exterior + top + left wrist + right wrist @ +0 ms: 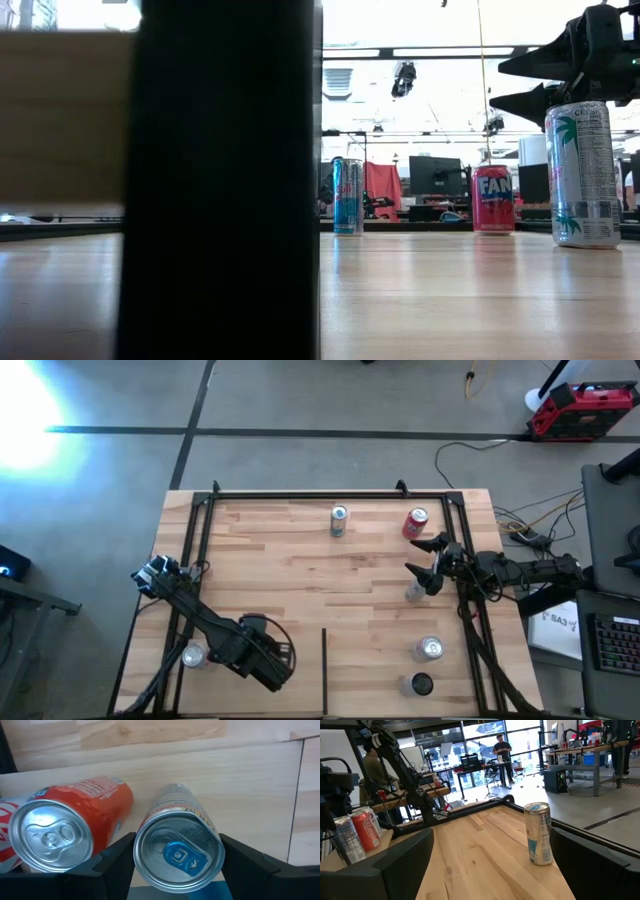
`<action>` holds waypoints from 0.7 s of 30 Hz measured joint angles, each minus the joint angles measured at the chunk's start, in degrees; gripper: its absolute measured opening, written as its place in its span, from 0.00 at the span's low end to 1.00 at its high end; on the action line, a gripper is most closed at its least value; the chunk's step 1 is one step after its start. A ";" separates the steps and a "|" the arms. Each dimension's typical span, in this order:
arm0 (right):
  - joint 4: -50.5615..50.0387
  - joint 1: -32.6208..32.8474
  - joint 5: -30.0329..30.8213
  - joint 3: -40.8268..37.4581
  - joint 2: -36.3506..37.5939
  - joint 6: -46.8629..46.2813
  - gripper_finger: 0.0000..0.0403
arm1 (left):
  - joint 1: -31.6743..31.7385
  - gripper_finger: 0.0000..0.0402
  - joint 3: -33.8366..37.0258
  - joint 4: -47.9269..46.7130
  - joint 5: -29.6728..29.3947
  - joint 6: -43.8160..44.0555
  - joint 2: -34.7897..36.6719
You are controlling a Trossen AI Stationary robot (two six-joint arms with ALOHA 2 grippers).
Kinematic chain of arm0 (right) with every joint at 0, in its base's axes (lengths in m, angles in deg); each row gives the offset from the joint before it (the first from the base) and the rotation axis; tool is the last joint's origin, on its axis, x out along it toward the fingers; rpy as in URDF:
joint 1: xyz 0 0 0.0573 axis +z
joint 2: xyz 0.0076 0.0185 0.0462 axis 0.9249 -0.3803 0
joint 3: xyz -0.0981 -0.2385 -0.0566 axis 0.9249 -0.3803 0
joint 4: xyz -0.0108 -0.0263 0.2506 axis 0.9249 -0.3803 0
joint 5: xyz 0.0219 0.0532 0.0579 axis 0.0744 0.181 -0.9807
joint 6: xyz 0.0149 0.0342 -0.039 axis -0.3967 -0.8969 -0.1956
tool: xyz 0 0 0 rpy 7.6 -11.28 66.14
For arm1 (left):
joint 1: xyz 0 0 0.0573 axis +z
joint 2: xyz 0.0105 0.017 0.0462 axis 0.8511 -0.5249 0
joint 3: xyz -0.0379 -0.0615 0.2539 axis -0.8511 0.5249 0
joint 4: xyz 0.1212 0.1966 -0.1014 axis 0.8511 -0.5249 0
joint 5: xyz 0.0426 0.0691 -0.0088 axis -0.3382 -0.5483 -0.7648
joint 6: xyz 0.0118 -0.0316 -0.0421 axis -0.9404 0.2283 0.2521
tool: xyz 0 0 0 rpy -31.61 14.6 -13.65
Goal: Place canned beverage on shelf
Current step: Put the bottom blue soda can on the shelf
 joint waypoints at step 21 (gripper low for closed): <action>0.01 0.01 0.01 0.01 0.02 0.03 0.95 | 0.17 0.60 0.03 -0.60 -0.64 12.03 0.00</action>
